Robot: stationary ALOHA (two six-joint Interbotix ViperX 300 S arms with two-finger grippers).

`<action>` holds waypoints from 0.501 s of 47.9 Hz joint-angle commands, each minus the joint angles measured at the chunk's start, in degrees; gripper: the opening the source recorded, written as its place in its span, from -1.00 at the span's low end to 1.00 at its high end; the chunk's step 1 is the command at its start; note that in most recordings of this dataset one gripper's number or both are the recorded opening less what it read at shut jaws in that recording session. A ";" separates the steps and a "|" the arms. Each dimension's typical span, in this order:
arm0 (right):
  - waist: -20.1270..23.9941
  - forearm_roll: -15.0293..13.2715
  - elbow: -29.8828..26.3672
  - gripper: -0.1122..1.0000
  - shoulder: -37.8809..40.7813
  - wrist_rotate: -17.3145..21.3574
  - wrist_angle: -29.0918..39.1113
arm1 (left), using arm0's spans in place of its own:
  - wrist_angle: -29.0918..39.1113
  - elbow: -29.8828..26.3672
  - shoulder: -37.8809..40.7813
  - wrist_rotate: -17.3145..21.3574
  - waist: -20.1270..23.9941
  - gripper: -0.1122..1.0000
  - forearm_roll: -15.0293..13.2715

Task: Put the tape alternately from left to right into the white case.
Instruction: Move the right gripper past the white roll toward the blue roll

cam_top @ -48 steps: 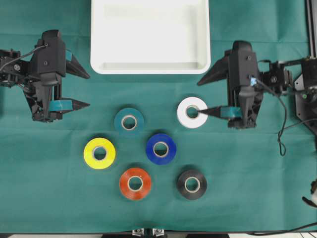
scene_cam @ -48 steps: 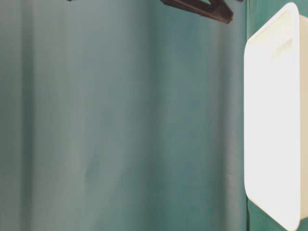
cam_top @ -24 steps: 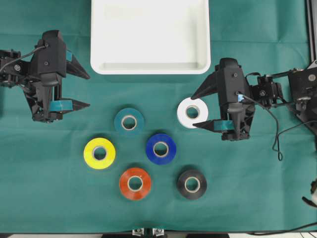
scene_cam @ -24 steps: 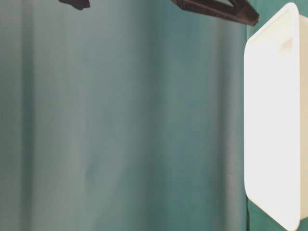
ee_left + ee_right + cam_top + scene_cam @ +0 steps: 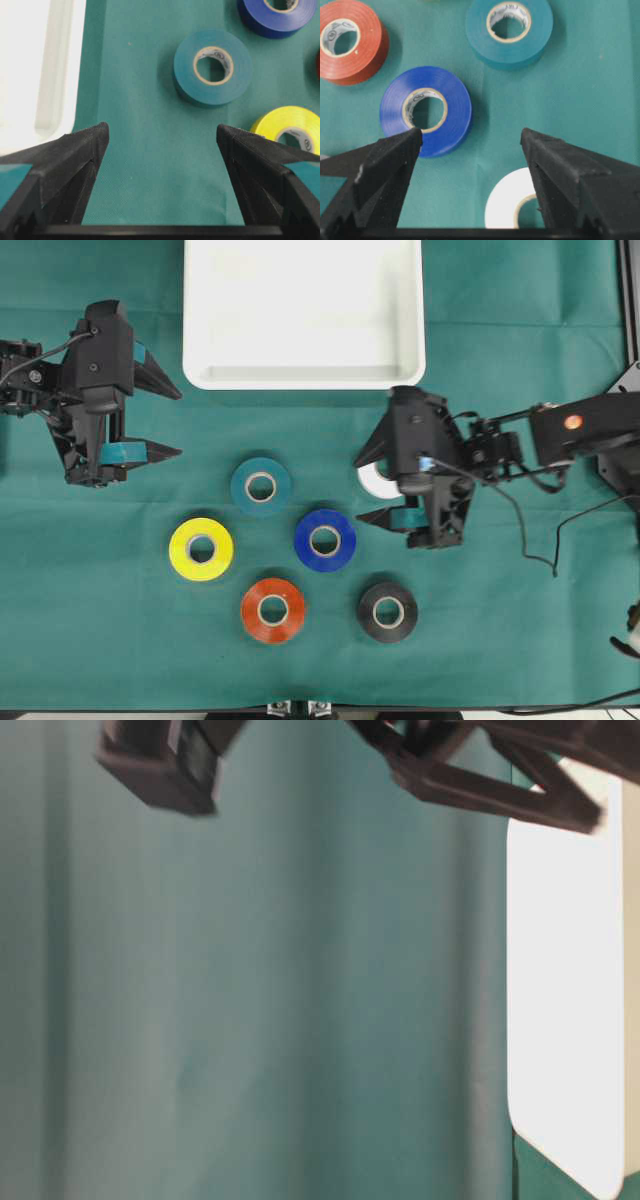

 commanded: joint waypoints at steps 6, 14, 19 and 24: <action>0.70 0.00 -4.13 0.81 3.08 2.20 2.55 | -0.09 -1.23 -0.35 0.00 0.18 0.23 0.00; 1.23 0.00 -5.98 0.81 5.89 2.46 2.90 | 0.00 -1.32 -0.35 0.09 0.18 0.23 0.00; 1.58 0.00 -7.12 0.81 7.21 2.46 2.81 | -0.09 -1.32 -0.35 0.09 0.18 0.23 0.00; 1.76 0.00 -7.73 0.81 8.53 2.90 2.81 | -0.09 -1.23 -0.26 0.09 0.18 0.23 0.00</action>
